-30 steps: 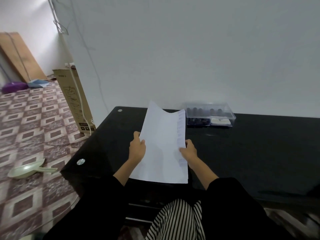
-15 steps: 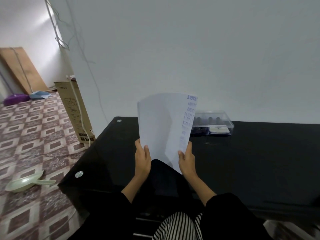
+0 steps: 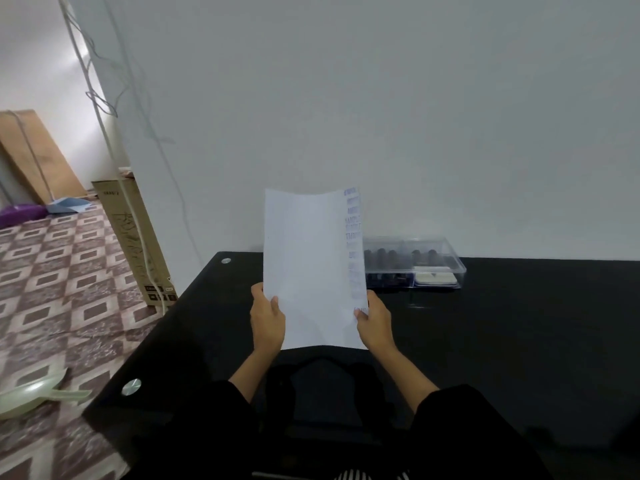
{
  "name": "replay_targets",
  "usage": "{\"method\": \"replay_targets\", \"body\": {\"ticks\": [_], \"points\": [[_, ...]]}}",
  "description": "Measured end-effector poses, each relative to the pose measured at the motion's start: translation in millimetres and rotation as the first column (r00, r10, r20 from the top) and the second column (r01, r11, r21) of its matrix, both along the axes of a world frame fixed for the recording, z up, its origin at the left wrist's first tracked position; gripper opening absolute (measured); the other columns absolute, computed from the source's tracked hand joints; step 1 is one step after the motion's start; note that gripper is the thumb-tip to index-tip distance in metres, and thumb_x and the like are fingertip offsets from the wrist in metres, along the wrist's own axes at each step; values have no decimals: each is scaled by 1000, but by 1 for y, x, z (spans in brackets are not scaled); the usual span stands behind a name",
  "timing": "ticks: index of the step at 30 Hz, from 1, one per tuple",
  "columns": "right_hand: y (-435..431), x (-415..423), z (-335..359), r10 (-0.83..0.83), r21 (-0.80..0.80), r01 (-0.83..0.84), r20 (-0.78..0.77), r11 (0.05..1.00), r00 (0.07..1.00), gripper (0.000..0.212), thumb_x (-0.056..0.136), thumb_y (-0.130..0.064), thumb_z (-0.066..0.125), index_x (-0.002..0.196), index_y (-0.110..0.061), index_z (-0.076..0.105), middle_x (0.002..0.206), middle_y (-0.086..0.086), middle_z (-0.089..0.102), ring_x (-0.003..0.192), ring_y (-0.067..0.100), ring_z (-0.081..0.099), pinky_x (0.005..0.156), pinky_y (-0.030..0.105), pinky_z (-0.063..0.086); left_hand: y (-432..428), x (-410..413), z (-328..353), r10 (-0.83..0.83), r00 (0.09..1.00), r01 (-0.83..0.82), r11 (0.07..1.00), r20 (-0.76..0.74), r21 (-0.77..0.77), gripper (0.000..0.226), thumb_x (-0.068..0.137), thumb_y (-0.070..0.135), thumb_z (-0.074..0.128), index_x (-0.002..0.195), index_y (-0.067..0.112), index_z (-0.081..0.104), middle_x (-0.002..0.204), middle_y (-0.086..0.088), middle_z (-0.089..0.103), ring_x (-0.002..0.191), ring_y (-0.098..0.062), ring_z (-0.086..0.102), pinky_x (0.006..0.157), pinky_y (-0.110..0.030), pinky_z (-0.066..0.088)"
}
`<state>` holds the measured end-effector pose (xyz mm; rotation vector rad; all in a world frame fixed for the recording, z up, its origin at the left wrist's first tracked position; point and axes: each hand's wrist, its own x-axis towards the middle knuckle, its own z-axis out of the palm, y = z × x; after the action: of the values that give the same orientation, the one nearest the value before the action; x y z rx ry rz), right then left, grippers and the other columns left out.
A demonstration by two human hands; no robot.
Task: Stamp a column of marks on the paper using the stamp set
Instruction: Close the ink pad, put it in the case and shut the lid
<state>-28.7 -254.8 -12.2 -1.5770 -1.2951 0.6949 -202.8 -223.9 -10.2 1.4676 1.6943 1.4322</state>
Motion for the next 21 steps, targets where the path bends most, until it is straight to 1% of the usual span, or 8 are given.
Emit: {"method": "replay_targets", "body": {"ticks": [5, 8, 11, 14, 16, 18, 21], "points": [[31, 12, -3, 24, -84, -25, -12, 996, 1000, 33, 92, 4, 47, 125, -1, 52, 127, 14, 56, 115, 25, 54, 91, 24, 42, 40, -1, -5, 3, 996, -11, 995, -87, -94, 34, 96, -1, 41, 130, 2, 38, 124, -17, 54, 113, -30, 53, 84, -27, 39], [46, 20, -14, 40, -124, -43, -22, 991, 999, 36, 92, 5, 48, 128, 0, 50, 128, 14, 56, 116, 24, 54, 85, 18, 40, 59, 1, -18, -15, 994, -1, 990, -109, -140, 35, 94, -3, 40, 129, 3, 39, 121, -19, 55, 110, -31, 54, 84, -32, 42], [61, 27, -29, 49, -173, -49, -7, 984, 999, 39, 91, 5, 50, 130, -1, 50, 130, 14, 56, 117, 24, 54, 85, 18, 41, 75, 6, -33, -24, 992, 3, 987, -123, -164, 39, 93, -5, 39, 131, 5, 39, 119, -18, 56, 105, -29, 54, 80, -32, 41], [71, 31, -38, 48, -208, -39, 41, 977, 998, 38, 91, 2, 52, 128, -4, 52, 129, 12, 57, 116, 24, 55, 88, 22, 43, 87, 10, -44, -14, 990, -17, 976, -142, -218, 42, 92, -6, 40, 132, 7, 40, 120, -16, 56, 108, -30, 54, 81, -33, 40], [79, 34, -43, 50, -223, -31, 80, 974, 996, 36, 91, 0, 53, 126, -8, 54, 125, 11, 60, 111, 22, 58, 85, 24, 45, 96, 11, -51, -18, 987, -26, 964, -161, -265, 40, 90, -6, 40, 129, 6, 44, 119, -15, 56, 108, -31, 54, 82, -34, 41], [85, 34, -48, 41, -232, -6, 147, 973, 988, 32, 90, -4, 53, 122, -10, 55, 120, 9, 61, 105, 22, 59, 80, 26, 48, 104, 12, -55, -29, 980, -30, 956, -197, -291, 36, 89, -6, 40, 123, 4, 50, 116, -17, 56, 105, -30, 54, 80, -32, 40], [90, 30, -53, 12, -245, 66, 305, 967, 952, 28, 90, -13, 52, 117, -12, 56, 115, 9, 54, 101, 23, 56, 79, 32, 50, 117, 13, -58, -52, 958, -32, 958, -283, -284, 31, 87, -7, 40, 115, 1, 53, 111, -19, 54, 97, -30, 53, 76, -32, 42]]}}
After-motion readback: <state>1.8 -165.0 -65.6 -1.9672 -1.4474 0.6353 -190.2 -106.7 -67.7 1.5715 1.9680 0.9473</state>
